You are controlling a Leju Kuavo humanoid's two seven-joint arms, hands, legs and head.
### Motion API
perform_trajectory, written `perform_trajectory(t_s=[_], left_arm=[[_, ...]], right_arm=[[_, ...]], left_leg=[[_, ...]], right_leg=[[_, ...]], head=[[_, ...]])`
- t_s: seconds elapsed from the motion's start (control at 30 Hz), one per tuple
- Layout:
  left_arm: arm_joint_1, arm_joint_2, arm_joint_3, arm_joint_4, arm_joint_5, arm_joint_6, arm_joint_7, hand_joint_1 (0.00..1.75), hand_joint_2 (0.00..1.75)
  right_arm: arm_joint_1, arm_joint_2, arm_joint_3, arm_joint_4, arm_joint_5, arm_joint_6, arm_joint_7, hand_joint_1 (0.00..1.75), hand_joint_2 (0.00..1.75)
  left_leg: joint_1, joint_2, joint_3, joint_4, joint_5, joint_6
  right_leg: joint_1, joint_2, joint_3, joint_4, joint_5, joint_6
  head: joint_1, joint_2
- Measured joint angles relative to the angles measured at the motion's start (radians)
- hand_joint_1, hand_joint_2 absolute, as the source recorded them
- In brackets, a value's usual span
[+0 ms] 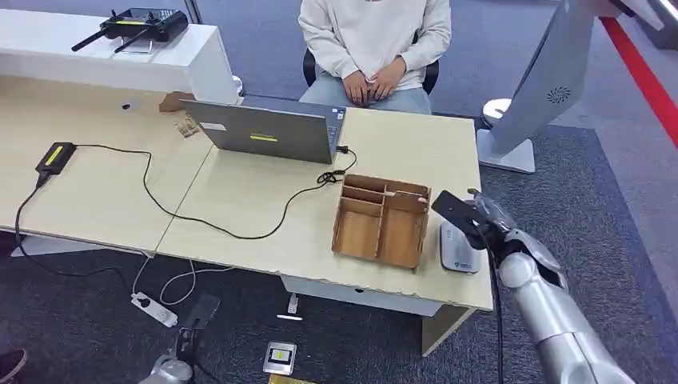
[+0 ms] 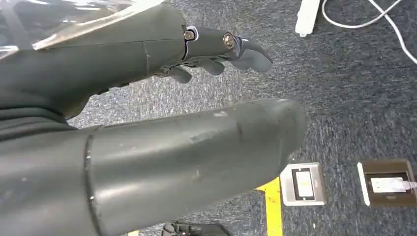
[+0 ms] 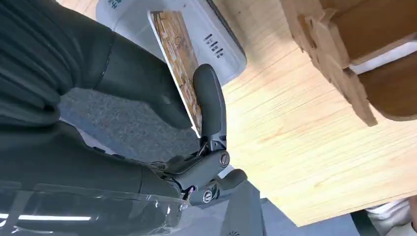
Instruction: Pass the card to the sensor for recognition and then transmit it.
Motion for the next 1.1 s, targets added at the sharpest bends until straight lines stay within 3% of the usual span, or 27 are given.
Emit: perform_trajectory(t_s=[0.63, 0.93, 1.1], left_arm=[[-0.005, 0.003, -0.003, 0.000, -0.007, -0.018, 0.005, 0.00, 0.00], [-0.012, 0.005, -0.005, -0.002, -0.038, -0.014, 0.017, 0.00, 0.00], [-0.011, 0.011, -0.006, -0.010, -0.048, -0.014, 0.020, 0.00, 0.00]], right_arm=[[0.022, -0.003, 0.001, 0.000, 0.050, 0.027, 0.011, 1.75, 1.75], [0.054, -0.007, 0.002, -0.031, 0.036, 0.126, 0.045, 1.75, 1.75], [0.057, -0.006, 0.006, -0.039, 0.027, 0.142, 0.052, 1.75, 1.75]], left_leg=[[0.000, 0.000, 0.000, 0.000, 0.000, 0.000], [0.000, 0.000, 0.000, 0.000, 0.000, 0.000], [0.000, 0.000, 0.000, 0.000, 0.000, 0.000]], right_leg=[[0.000, 0.000, 0.000, 0.000, 0.000, 0.000], [0.000, 0.000, 0.000, 0.000, 0.000, 0.000], [0.000, 0.000, 0.001, 0.000, 0.000, 0.000]], head=[[0.000, 0.000], [0.000, 0.000], [0.000, 0.000]])
